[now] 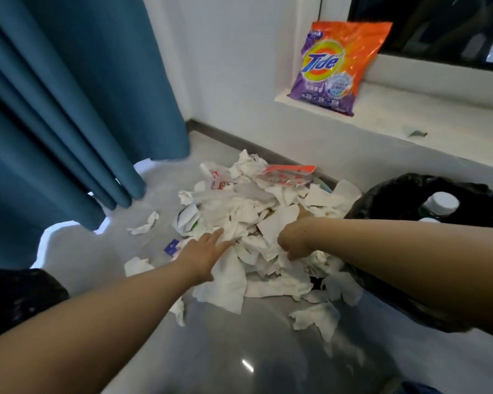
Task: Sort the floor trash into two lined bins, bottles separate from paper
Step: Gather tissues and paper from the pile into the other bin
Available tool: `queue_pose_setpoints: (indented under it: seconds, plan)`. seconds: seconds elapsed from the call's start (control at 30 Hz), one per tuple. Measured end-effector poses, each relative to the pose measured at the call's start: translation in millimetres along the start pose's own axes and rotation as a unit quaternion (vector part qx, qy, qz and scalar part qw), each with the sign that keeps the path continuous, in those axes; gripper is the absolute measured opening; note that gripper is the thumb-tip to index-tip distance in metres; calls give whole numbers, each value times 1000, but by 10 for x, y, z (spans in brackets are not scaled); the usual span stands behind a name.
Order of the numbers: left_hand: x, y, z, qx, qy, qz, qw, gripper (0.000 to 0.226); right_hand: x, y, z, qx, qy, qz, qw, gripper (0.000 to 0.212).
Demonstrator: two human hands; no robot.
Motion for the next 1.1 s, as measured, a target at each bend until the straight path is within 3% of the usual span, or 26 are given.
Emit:
queue_pose_setpoints:
  seconds: [0.07,0.2,0.3,0.43,0.5,0.57,0.67,0.77,0.9,1.0,1.1]
  plan:
    - [130,-25,29,18,-19,14,1000,87,-41,18,81,-17,-27,-19,999,35]
    - [260,-132,22,57,-104,-46,992,34,-8,78,278,-46,-35,-59,997,34]
    - [185,-90,-31,78,-133,-123,980,18,29,146,346,-78,-39,-85,993,30]
    - [158,267,-136,10,-50,-223,974,21,8,244,373,-112,-61,-113,985,28]
    - [197,446,-279,-11,-29,-251,968,39,-55,303,376,-129,-78,-126,981,28]
    - [250,558,-443,1,-8,-249,968,55,-135,348,378,-141,-97,-129,977,26]
    - [402,624,-635,27,32,-186,982,46,-237,413,389,-149,-127,-121,973,23]
    - [438,713,-698,-14,19,-198,980,32,-258,454,402,-152,-139,-122,971,22]
    - [541,789,-658,-91,-75,-238,964,32,-202,515,395,-153,-127,-132,971,31]
    - [908,826,-547,-181,-70,-283,939,51,-119,616,432,-160,-100,-167,968,33]
    - [1312,810,-566,-277,-7,-391,878,74,-28,704,494,-167,-77,-177,967,32]
Point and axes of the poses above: each hand's wrist, its own z-axis towards the middle knuckle, its own x-axis out of the palm, y = z × x, the point moved 7 cm from there along z, towards the middle knuckle, and after that the axes turned 12 degrees about -x, right-handed, at the moved point
